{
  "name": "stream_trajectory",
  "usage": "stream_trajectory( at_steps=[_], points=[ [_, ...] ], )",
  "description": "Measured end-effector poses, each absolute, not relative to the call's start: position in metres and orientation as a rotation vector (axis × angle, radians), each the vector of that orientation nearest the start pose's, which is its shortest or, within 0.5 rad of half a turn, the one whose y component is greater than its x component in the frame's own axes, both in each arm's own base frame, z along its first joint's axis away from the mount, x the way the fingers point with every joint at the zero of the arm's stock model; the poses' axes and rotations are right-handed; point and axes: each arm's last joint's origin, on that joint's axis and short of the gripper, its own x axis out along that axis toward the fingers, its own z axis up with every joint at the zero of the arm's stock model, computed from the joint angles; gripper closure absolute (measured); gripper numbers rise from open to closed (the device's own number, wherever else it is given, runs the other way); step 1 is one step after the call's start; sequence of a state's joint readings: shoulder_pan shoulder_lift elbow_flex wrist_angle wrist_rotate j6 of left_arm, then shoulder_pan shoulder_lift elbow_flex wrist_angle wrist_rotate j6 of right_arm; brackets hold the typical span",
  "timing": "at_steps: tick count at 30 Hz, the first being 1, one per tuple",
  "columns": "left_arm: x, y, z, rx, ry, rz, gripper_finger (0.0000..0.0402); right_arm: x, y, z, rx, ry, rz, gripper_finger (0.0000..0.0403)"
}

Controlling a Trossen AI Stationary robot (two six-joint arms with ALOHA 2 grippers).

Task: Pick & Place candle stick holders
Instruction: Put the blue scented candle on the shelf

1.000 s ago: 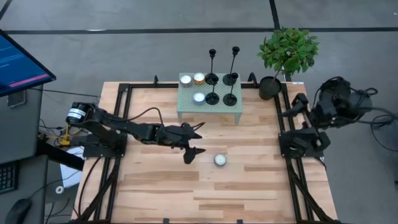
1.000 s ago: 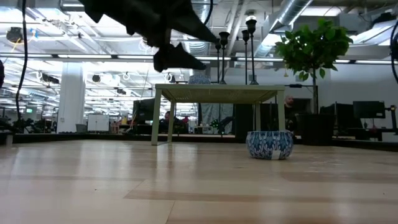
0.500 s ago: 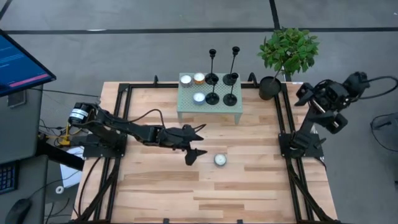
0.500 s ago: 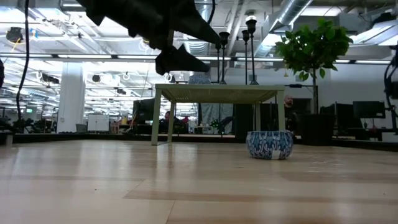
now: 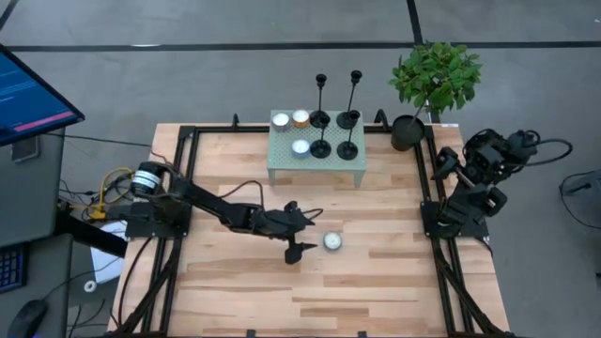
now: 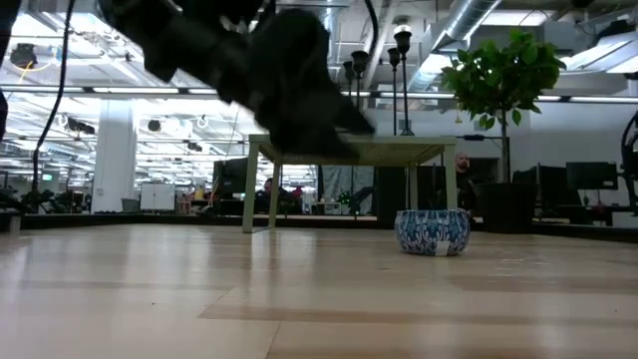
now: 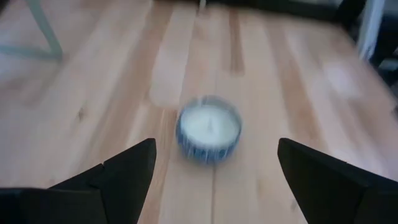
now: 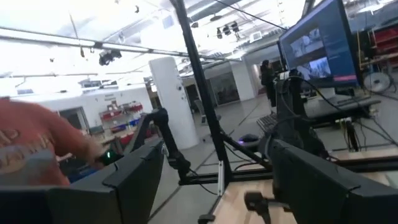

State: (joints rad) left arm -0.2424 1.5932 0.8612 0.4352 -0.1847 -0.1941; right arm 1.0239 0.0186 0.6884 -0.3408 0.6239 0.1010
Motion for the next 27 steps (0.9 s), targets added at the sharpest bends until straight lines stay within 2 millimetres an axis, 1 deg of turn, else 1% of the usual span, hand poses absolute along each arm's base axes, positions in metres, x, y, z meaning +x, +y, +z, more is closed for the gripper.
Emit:
stream_trajectory(
  at_steps=[4, 8, 11, 14, 17, 21, 27],
  points=[
    [0.342, -0.077, 0.198, -0.123, 0.327, -0.02, 0.0064, 0.013, -0.011, 0.337, 0.374, -0.207, 0.433, 0.0117],
    [0.352, -0.079, 0.184, -0.117, 0.321, -0.063, 0.0064, 0.012, -0.01, 0.337, 0.349, -0.21, 0.437, 0.0117],
    [0.362, -0.082, 0.183, -0.094, 0.306, -0.109, 0.0064, 0.012, -0.01, 0.337, 0.34, -0.21, 0.435, 0.0117],
    [0.37, -0.083, 0.182, -0.05, 0.297, -0.116, 0.0064, 0.012, -0.01, 0.337, 0.338, -0.21, 0.437, 0.0117],
    [0.377, -0.08, 0.18, -0.013, 0.29, -0.104, 0.0064, 0.012, -0.01, 0.337, 0.346, -0.209, 0.438, 0.0117],
    [0.385, -0.072, 0.176, -0.012, 0.291, -0.078, 0.0064, 0.012, -0.01, 0.337, 0.361, -0.205, 0.443, 0.0117],
    [0.392, -0.068, 0.181, -0.02, 0.256, -0.07, 0.0064, 0.012, -0.01, 0.337, 0.364, -0.204, 0.444, 0.0117]
  ],
)
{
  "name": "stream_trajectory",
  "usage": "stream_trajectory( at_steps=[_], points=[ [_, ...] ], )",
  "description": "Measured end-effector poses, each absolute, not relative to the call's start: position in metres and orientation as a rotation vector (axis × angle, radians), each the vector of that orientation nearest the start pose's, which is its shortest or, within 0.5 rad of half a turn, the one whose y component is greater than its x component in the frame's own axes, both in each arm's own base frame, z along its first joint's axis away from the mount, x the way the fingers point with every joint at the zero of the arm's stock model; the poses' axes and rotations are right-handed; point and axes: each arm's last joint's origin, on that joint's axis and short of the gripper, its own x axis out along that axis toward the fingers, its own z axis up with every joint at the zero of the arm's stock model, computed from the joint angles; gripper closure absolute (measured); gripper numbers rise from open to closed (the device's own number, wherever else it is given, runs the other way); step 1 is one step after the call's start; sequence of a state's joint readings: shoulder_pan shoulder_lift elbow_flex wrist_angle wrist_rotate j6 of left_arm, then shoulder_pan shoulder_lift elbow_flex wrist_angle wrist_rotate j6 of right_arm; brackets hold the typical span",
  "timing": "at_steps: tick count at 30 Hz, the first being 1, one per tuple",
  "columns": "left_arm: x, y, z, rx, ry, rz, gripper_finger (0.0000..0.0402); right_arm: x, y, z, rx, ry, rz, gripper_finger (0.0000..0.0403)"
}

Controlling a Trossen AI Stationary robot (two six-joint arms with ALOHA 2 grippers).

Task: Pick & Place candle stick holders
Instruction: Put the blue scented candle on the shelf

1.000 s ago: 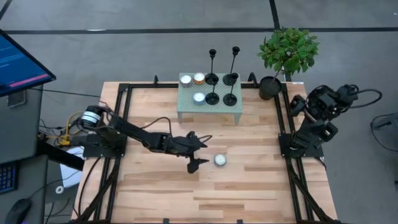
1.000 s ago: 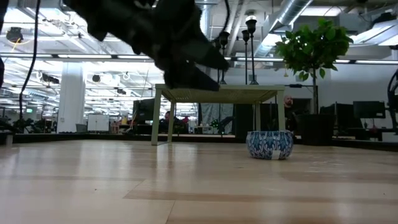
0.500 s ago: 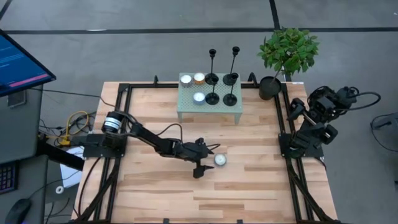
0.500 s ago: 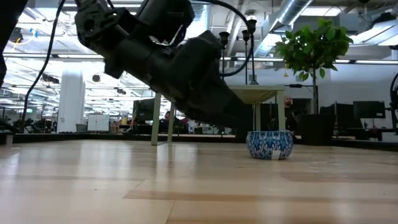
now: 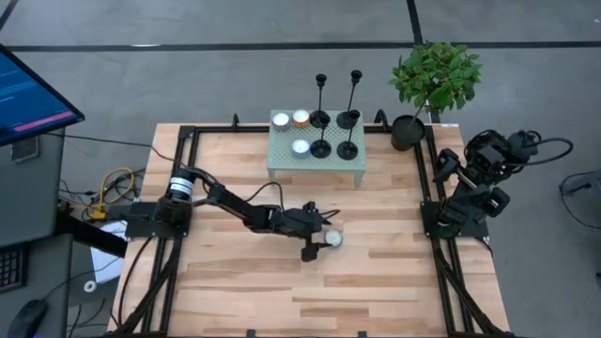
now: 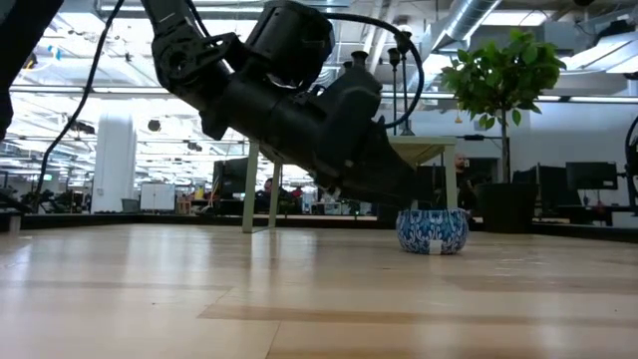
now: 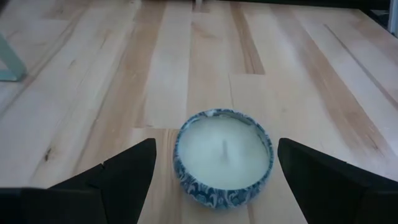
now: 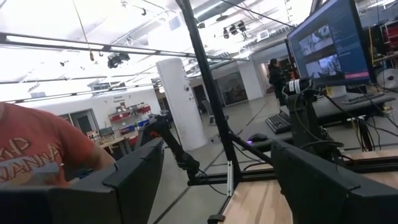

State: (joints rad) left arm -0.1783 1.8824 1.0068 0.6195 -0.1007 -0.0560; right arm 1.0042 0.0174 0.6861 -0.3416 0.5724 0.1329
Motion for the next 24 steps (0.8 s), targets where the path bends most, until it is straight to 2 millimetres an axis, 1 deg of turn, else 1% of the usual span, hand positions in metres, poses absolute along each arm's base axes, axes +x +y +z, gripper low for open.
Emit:
stream_trajectory(
  at_steps=[7, 12, 17, 24],
  points=[
    [0.3918, -0.0715, 0.18, -0.02, 0.254, -0.084, 0.0064, 0.0124, -0.0097, 0.3358, 0.376, -0.193, 0.446, 0.0117],
    [0.3928, -0.0694, 0.1794, -0.018, 0.246, -0.077, 0.0064, 0.0126, -0.0094, 0.3348, 0.373, -0.184, 0.447, 0.0117],
    [0.3927, -0.0699, 0.1796, 0.025, 0.242, -0.067, 0.0064, 0.0126, -0.0093, 0.3348, 0.374, -0.183, 0.447, 0.0117],
    [0.3931, -0.0698, 0.1797, 0.025, 0.234, -0.063, 0.0064, 0.0127, -0.0093, 0.3347, 0.374, -0.182, 0.447, 0.0117]
  ],
)
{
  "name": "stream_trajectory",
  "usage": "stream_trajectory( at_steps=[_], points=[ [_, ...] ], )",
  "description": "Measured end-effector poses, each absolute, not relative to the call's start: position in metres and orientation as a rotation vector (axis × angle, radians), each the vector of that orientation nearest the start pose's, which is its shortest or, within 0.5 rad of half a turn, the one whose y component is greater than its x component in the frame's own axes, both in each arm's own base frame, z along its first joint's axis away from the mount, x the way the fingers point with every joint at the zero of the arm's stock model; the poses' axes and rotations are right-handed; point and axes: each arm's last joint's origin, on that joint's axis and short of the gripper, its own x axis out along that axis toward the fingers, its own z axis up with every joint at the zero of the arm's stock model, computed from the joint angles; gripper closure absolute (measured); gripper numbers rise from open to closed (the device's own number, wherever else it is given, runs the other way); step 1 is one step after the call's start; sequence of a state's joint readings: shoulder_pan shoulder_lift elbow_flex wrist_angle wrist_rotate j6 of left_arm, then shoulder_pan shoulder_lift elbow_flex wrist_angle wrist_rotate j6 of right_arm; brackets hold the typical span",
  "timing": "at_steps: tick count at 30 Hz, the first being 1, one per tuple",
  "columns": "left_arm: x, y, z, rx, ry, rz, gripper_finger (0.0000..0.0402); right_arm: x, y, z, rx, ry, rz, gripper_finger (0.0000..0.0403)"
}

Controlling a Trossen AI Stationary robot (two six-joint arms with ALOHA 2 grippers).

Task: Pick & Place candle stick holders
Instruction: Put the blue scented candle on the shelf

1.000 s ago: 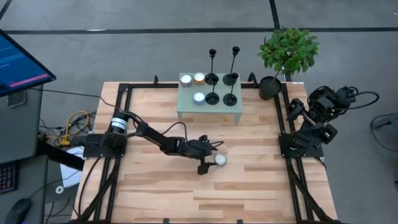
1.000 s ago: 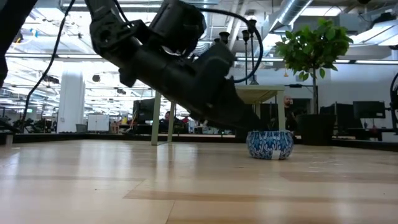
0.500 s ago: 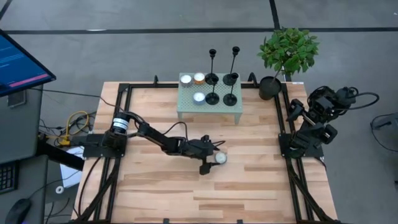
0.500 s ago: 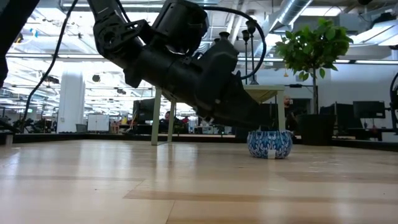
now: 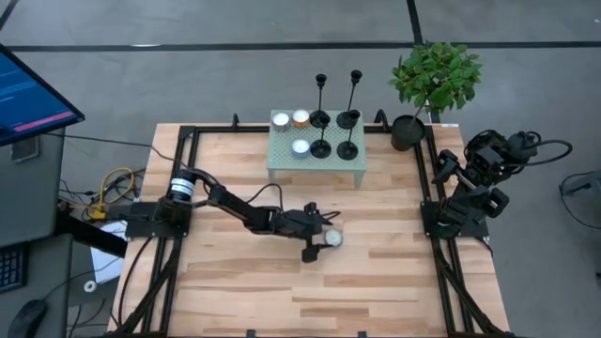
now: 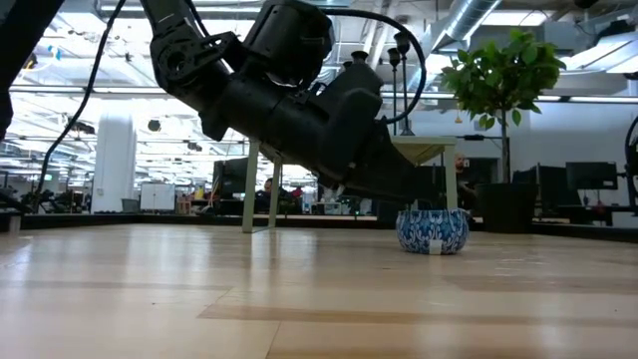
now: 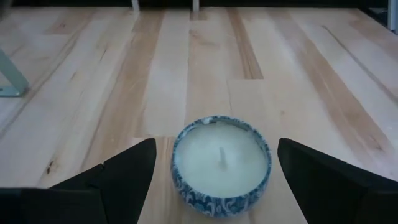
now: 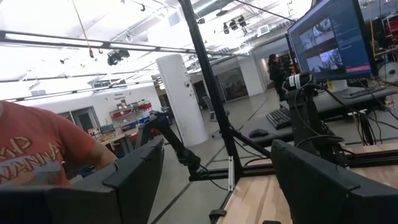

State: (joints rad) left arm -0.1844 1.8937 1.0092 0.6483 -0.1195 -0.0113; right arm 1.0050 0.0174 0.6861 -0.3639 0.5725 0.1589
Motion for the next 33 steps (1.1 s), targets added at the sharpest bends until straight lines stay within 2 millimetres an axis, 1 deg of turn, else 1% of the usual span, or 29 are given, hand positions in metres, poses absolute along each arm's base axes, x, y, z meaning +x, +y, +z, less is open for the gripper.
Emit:
stream_trajectory(
  at_steps=[4, 9, 13, 18, 24, 30, 33],
  points=[
    [0.396, -0.072, 0.172, 0.024, 0.234, -0.068, 0.0064, 0.013, -0.009, 0.335, 0.372, -0.181, 0.447, 0.0117],
    [0.408, -0.081, 0.166, 0.039, 0.229, -0.076, 0.0064, 0.013, -0.009, 0.335, 0.373, -0.181, 0.447, 0.0117],
    [0.416, -0.081, 0.158, 0.039, 0.24, -0.062, 0.0064, 0.013, -0.009, 0.335, 0.397, -0.175, 0.449, 0.0117],
    [0.42, -0.083, 0.149, 0.042, 0.259, -0.061, 0.0064, 0.013, -0.009, 0.334, 0.416, -0.163, 0.451, 0.0117],
    [0.42, -0.083, 0.151, 0.042, 0.254, -0.055, 0.0066, 0.013, -0.009, 0.333, 0.408, -0.154, 0.45, 0.0117],
    [0.419, -0.089, 0.151, 0.039, 0.252, -0.063, 0.0089, 0.013, -0.009, 0.331, 0.4, -0.145, 0.448, 0.0117],
    [0.418, -0.091, 0.151, 0.013, 0.253, -0.054, 0.0093, 0.013, -0.009, 0.331, 0.399, -0.144, 0.447, 0.0117]
  ],
)
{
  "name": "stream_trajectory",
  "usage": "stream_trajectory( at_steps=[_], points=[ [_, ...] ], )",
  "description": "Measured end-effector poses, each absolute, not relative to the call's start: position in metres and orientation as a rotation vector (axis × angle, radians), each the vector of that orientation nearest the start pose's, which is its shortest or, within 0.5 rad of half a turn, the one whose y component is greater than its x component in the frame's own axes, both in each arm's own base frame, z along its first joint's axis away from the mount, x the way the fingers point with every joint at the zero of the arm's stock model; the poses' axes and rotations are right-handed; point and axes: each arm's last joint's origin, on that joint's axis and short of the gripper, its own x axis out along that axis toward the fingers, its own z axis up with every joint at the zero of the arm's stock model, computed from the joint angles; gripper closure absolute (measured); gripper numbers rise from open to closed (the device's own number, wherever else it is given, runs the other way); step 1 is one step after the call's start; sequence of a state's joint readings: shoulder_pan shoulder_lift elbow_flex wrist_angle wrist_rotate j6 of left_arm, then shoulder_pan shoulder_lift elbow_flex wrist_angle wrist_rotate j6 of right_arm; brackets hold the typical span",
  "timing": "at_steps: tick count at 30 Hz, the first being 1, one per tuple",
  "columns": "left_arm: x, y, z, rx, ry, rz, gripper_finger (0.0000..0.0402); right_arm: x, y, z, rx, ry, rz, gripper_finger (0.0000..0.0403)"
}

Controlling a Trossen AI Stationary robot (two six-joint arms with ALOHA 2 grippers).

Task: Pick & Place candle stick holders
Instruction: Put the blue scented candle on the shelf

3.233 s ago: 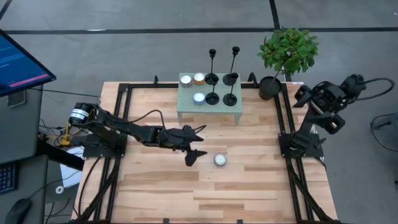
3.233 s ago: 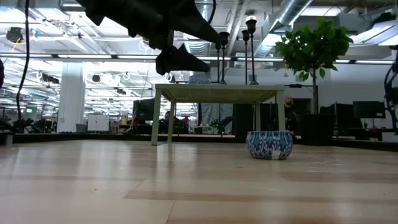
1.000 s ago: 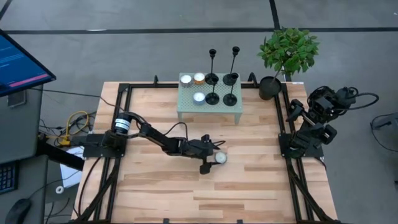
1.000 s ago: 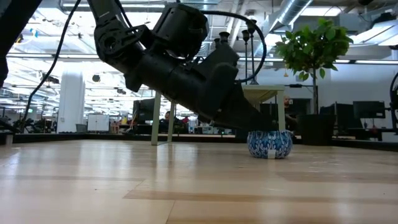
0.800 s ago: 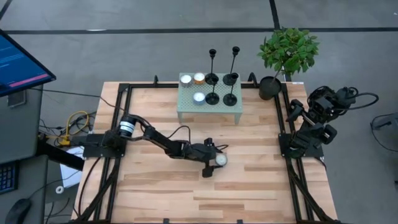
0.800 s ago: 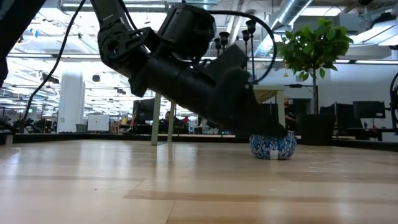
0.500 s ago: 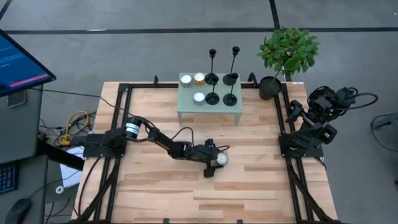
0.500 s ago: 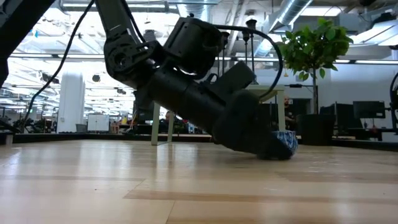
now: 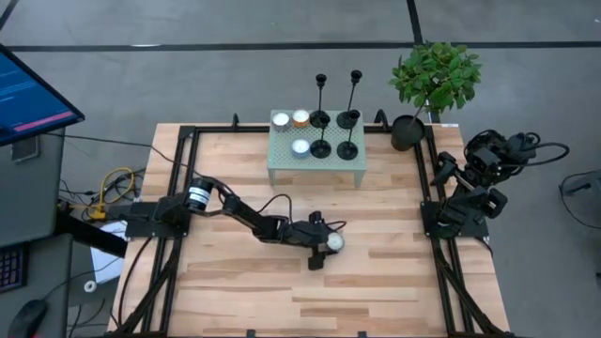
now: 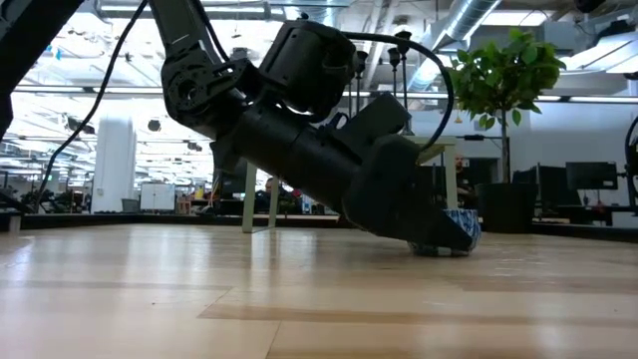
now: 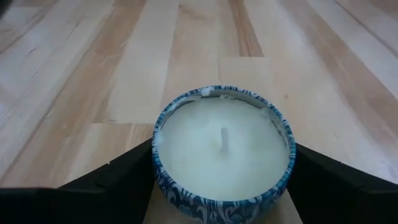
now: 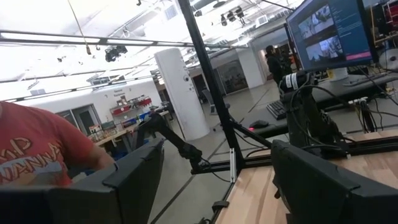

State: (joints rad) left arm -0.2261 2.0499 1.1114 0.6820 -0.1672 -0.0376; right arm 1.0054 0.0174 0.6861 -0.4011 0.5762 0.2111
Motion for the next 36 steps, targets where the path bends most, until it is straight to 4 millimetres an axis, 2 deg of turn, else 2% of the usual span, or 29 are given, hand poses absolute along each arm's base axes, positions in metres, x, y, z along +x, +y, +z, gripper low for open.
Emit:
stream_trajectory(
  at_steps=[4, 7, 13, 19, 24, 28, 32, 36],
  points=[
    [0.416, -0.095, 0.158, -0.017, 0.229, -0.017, 0.0088, 0.013, -0.009, 0.331, 0.399, -0.144, 0.443, 0.0117],
    [0.413, -0.097, 0.171, -0.019, 0.2, 0.008, 0.0089, 0.013, -0.009, 0.331, 0.399, -0.144, 0.442, 0.0117],
    [0.401, -0.092, 0.219, -0.028, 0.1, 0.088, 0.009, 0.013, -0.009, 0.331, 0.4, -0.144, 0.436, 0.0117],
    [0.373, -0.08, 0.27, -0.006, 0.112, 0.301, 0.0086, 0.013, -0.009, 0.331, 0.403, -0.145, 0.42, 0.0117],
    [0.338, -0.065, 0.313, -0.001, 0.089, 0.537, 0.0087, 0.013, -0.009, 0.331, 0.403, -0.145, 0.42, 0.0117],
    [0.309, -0.053, 0.338, 0.02, 0.089, 0.728, 0.0087, 0.013, -0.009, 0.332, 0.403, -0.145, 0.42, 0.0117],
    [0.29, -0.039, 0.35, 0.047, 0.113, 0.839, 0.0086, 0.013, -0.009, 0.332, 0.398, -0.147, 0.419, 0.0117],
    [0.279, -0.026, 0.344, 0.064, 0.145, 0.889, 0.0082, 0.013, -0.009, 0.331, 0.394, -0.147, 0.419, 0.0117]
  ],
)
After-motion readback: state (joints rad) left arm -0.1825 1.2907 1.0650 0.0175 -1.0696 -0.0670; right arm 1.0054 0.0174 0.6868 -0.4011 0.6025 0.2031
